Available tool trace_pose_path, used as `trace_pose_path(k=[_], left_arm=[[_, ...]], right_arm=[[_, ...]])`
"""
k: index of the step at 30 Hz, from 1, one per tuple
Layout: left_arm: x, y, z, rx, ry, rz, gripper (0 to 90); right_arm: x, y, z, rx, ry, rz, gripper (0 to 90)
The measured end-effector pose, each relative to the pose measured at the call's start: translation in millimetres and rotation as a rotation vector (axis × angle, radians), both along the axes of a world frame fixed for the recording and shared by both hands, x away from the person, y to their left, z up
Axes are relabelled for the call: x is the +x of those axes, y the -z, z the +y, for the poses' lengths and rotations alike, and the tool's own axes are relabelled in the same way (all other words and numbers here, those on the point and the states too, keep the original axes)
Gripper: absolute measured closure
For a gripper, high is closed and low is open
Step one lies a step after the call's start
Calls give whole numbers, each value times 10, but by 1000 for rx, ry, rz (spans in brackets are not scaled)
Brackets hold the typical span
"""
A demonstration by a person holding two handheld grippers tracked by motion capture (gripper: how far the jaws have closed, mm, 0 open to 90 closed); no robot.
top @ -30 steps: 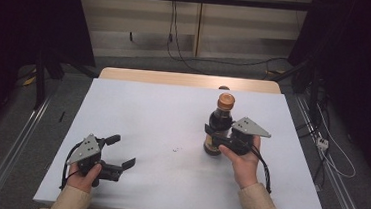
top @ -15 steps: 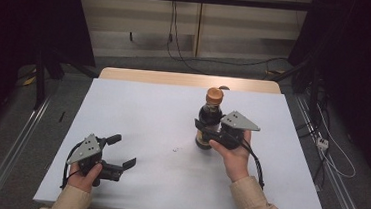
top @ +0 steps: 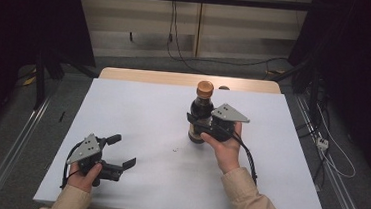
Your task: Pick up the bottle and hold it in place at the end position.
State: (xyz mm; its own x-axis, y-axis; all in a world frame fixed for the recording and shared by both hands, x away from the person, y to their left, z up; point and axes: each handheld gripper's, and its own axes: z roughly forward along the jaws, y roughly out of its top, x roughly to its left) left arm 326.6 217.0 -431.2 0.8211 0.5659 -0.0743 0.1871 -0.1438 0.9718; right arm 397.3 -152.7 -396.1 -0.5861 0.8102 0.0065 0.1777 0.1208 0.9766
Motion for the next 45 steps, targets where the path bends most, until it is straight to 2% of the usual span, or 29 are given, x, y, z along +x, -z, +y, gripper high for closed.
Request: trace_pose_path(k=[5, 17, 18, 30, 33, 36, 42, 45], left_arm=[[6, -1, 8, 15, 6, -5, 28], [7, -1, 11, 0, 4, -1, 28], [7, -1, 12, -1, 4, 0, 28], [11, 3, 25, -21, -6, 8, 28], [14, 7, 29, -19, -4, 8, 28], [9, 8, 26, -20, -3, 10, 28], [9, 7, 15, -18, 4, 9, 28], [10, 6, 10, -15, 4, 8, 28]], right_arm=[[64, 24, 79, 0, -15, 7, 306], [191, 73, 189, -3, -6, 22, 306], [218, 85, 203, -13, -4, 21, 306], [299, 144, 267, -9, 1, 17, 306], [308, 156, 306, -1, -4, 19, 306], [298, 157, 336, -14, -8, 15, 306], [286, 145, 304, 1, -19, 38, 305], [268, 143, 308, -11, -29, 34, 305]])
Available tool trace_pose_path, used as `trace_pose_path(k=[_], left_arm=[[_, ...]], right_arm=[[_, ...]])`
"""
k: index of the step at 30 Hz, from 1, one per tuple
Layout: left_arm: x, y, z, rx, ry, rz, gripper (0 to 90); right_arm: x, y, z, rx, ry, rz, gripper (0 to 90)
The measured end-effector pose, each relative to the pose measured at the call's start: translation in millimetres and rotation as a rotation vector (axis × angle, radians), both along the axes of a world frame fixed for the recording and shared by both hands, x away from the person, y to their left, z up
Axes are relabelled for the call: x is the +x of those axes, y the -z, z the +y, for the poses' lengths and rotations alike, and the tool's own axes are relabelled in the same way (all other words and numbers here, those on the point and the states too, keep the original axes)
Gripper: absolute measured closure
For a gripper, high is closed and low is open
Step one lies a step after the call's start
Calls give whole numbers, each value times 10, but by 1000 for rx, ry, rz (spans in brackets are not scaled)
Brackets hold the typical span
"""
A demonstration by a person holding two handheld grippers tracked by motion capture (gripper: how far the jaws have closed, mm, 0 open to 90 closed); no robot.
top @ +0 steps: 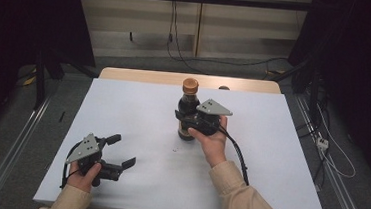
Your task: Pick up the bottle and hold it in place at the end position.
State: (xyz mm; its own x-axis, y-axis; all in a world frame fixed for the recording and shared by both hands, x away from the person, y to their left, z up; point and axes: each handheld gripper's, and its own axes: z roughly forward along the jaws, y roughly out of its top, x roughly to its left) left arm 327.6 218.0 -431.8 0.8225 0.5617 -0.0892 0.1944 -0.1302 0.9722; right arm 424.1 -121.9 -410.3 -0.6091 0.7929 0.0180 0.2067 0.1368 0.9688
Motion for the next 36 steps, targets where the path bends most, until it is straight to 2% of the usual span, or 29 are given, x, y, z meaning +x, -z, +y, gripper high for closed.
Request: trace_pose_path(k=[3, 5, 9, 13, 23, 30, 36], left_arm=[[-4, -1, -1, 3, 1, -1, 28], [-9, -1, -3, 2, 3, -1, 28], [-11, 3, -10, 3, 5, 1, 28], [-17, 0, -21, 4, 9, 0, 28], [-23, 1, -36, 1, 18, 2, 28], [-21, 2, -46, 4, 26, 1, 28], [-17, 7, -52, 8, 26, 5, 28]], right_arm=[[-2, 16, -14, 16, 1, -1, 304], [-3, 12, -52, 24, 5, 19, 303], [-24, 1, -36, 5, 1, 17, 302], [-14, 6, -42, 16, 6, 25, 301], [-19, -7, -52, 10, -1, 41, 292], [-40, 4, -77, 14, 11, 61, 247], [-58, 19, -88, 19, 13, 66, 267]])
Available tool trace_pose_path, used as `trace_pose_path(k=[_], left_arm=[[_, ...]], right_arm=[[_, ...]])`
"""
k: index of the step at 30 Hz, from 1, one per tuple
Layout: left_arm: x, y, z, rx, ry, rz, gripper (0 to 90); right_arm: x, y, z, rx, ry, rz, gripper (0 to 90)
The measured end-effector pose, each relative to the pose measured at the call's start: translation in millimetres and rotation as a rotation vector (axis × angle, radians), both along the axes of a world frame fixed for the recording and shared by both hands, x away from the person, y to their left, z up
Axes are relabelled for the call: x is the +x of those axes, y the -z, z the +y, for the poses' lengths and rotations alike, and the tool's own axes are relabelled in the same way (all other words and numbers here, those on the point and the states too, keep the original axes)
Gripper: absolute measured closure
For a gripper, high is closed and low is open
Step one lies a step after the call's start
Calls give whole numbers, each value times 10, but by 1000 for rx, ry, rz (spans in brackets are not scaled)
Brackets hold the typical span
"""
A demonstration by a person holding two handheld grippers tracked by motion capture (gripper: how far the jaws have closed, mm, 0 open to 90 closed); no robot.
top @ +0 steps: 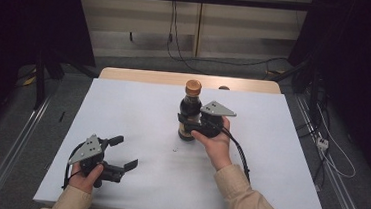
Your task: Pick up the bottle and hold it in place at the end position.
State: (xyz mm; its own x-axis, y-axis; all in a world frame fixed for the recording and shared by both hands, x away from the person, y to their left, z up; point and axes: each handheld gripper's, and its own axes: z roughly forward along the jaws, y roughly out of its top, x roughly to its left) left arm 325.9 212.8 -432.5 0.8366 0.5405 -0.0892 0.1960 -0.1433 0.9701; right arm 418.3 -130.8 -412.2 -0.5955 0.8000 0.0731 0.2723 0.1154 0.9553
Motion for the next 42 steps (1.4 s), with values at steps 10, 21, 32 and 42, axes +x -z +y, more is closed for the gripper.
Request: trace_pose_path(k=[10, 21, 32, 42], left_arm=[[14, -48, -73, -14, 18, 0, 27], [80, -184, -162, -47, 22, -5, 25], [213, -360, -269, -10, -1, 52, 30], [319, -423, -374, 14, -8, 73, 27]], right_arm=[[-2, 5, -4, -1, -10, 7, 300], [-21, 16, 17, 5, 1, 8, 304], [-20, 22, 27, 3, 7, 4, 304], [-25, 24, 19, 4, 5, 4, 305]])
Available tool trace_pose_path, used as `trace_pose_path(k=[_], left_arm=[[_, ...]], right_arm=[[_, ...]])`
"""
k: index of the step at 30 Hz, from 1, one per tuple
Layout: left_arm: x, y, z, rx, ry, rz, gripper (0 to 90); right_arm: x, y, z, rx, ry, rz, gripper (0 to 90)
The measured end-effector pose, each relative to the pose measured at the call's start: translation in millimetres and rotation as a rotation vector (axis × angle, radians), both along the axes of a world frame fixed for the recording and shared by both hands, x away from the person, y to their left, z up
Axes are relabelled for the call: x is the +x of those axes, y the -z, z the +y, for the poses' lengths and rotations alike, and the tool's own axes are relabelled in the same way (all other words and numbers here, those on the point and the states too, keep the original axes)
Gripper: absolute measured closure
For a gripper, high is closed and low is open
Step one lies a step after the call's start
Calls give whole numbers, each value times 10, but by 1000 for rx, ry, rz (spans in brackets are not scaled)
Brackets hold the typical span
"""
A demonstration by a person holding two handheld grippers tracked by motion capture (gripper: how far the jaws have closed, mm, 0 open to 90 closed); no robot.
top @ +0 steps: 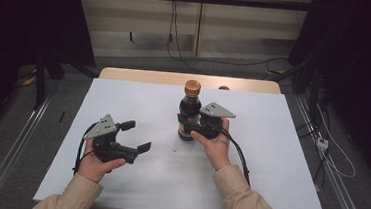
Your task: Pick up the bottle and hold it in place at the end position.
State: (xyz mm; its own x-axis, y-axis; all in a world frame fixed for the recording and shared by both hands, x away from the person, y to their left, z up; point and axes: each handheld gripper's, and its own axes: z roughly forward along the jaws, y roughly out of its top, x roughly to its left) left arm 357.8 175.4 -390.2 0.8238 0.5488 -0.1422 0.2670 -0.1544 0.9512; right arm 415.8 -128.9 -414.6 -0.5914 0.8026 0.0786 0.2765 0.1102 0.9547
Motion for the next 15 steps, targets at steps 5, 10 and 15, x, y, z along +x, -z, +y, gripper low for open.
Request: trace_pose_path(k=[5, 10, 15], left_arm=[[50, -55, -54, -4, 21, 6, 26], [102, -69, -133, 13, 20, 18, 25], [147, -84, -205, 17, 34, 31, 26]], right_arm=[[-3, -2, 0, 0, 2, 3, 304], [-14, -16, -8, -11, -4, 5, 305], [-5, -6, -6, -5, -2, 4, 305]])
